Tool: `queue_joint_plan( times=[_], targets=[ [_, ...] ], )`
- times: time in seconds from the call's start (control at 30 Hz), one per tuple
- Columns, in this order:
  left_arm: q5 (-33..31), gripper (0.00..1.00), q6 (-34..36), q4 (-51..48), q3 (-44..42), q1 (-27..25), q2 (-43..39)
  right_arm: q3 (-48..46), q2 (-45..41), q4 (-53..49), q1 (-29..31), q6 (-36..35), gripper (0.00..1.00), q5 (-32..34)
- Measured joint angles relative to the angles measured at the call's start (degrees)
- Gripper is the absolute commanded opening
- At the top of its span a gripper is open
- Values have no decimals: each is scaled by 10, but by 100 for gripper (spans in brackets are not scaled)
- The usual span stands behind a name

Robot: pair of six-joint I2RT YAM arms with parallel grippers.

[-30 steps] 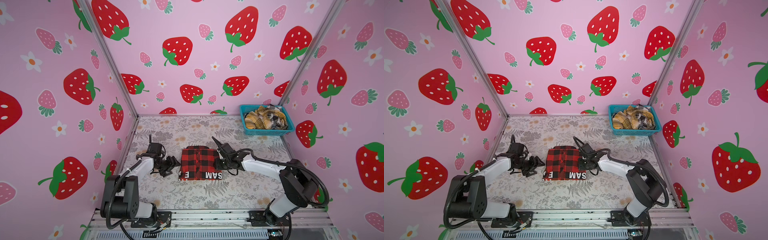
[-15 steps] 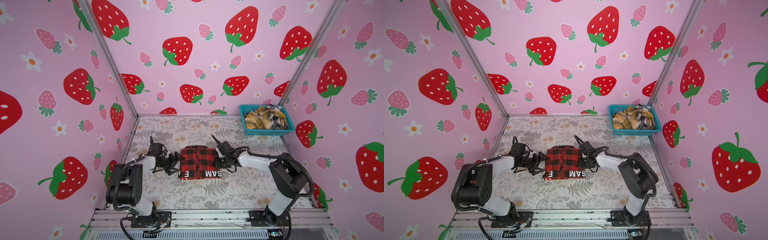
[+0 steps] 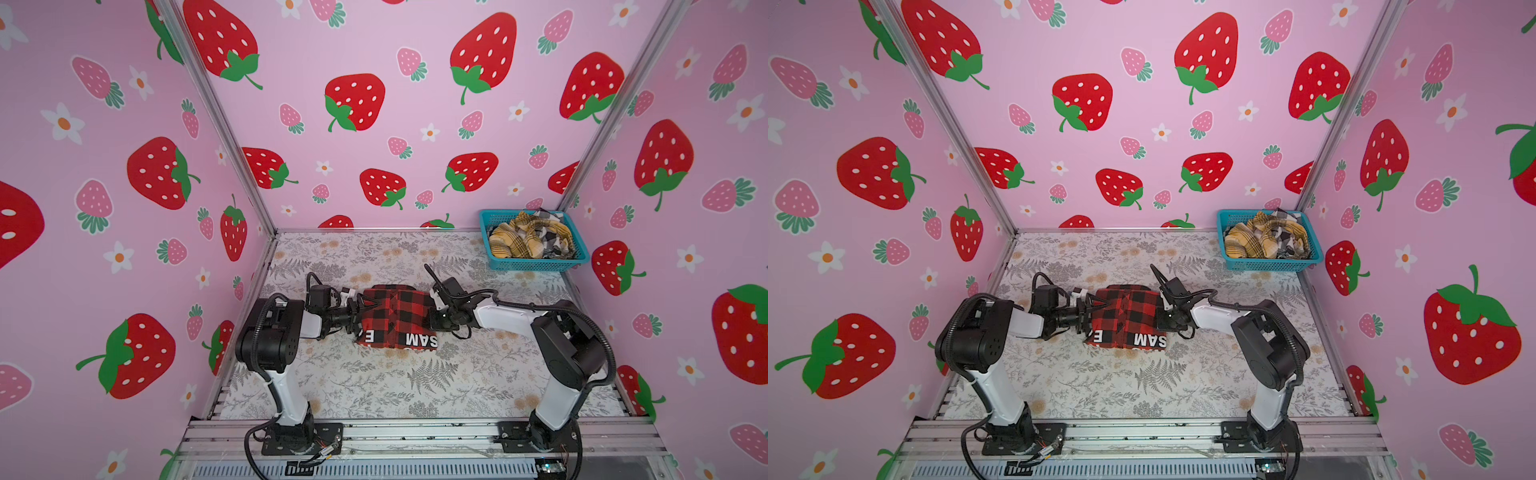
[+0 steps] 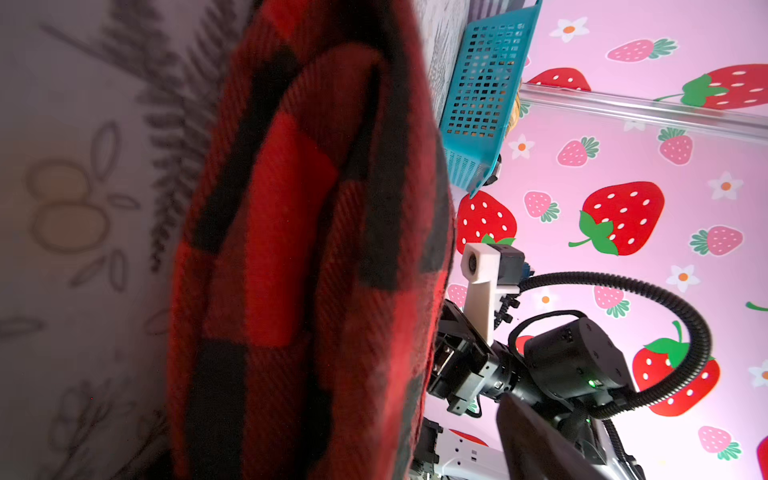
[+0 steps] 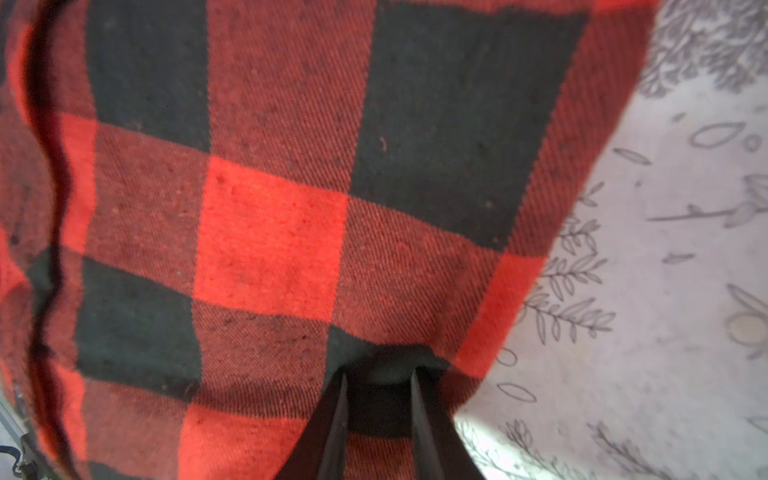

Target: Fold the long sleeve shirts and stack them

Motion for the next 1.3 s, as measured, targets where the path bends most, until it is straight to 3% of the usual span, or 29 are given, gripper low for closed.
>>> queue_joint_plan(
  times=[0.23, 0.37, 0.83, 0.9, 1.07, 1.23, 1.3],
  targets=[
    [-10, 83, -11, 46, 3, -12, 20, 4, 7, 10, -2, 1, 27, -4],
    [-18, 74, -14, 38, 13, -24, 24, 5, 7, 10, -2, 2, 27, -4],
    [-72, 9, 4, -142, 28, -40, -15, 8, 7, 8, -2, 2, 27, -4],
    [-86, 0, 16, -190, 39, -42, -31, 9, 3, 0, -2, 2, 28, -3],
    [-149, 0, 82, -380, 109, -37, -92, 9, -46, -59, -2, -5, 29, 10],
    [-293, 0, 186, -607, 262, -22, -175, 8, -140, -101, -4, -17, 30, 33],
    [-380, 0, 227, -688, 337, -20, -210, -1, -180, -107, -7, -17, 30, 38]
  ],
)
